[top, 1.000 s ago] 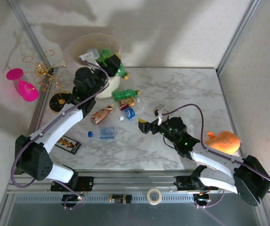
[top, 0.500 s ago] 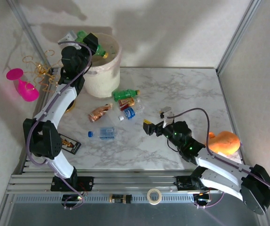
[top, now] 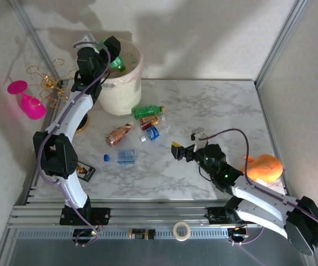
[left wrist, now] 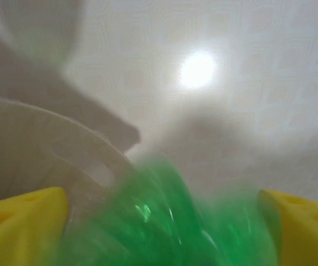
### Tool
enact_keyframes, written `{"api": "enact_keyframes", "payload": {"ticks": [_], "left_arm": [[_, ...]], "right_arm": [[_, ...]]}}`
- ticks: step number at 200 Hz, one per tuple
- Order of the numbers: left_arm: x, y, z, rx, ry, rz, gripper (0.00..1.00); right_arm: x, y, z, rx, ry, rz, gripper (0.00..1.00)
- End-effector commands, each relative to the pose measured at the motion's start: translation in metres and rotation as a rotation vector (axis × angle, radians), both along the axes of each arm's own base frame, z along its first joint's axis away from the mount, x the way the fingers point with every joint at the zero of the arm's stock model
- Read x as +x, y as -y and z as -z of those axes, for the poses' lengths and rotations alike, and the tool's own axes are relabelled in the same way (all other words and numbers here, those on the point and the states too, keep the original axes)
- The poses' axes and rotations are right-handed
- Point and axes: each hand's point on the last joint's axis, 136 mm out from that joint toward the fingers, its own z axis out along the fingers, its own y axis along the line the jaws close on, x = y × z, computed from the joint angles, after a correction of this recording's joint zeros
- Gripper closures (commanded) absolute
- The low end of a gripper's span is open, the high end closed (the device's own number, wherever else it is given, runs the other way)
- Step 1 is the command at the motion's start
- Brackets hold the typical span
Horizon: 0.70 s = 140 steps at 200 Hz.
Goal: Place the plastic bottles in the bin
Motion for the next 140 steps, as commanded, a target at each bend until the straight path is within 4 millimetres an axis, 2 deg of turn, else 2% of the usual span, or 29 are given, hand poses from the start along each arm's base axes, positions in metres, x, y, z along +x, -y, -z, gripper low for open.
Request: {"api": "enact_keyframes", "payload": {"ticks": [1, 33, 63, 101, 120, 140], "left_arm": [[-0.001, -0.003, -0.018, 0.01, 0.023, -0.007, 0.0], [-0.009, -0.003, -0.03, 0.007, 0.043, -0.004, 0.0], [-0.028, -0.003, -0.048, 0.01, 0.088, 0.004, 0.0], [-0.072, 0.007, -0.08, 0.04, 0.173, 0.033, 0.0], [-0.099, 0.018, -0.084, 0.057, 0.205, 0.062, 0.0], [-0.126, 0.032, -0.075, 0.077, 0.208, 0.106, 0.0]], "right_arm": [[0.001, 0.006, -0.001, 0.017, 0.006, 0.033, 0.01], [0.002, 0.007, -0.002, 0.017, 0.009, 0.038, 0.01], [0.002, 0.006, -0.002, 0.021, 0.011, 0.039, 0.01], [0.006, 0.001, -0.002, 0.025, 0.006, 0.032, 0.01], [0.009, -0.004, -0.002, 0.032, 0.003, 0.024, 0.01], [0.013, -0.01, -0.003, 0.038, -0.006, 0.017, 0.01]]}}
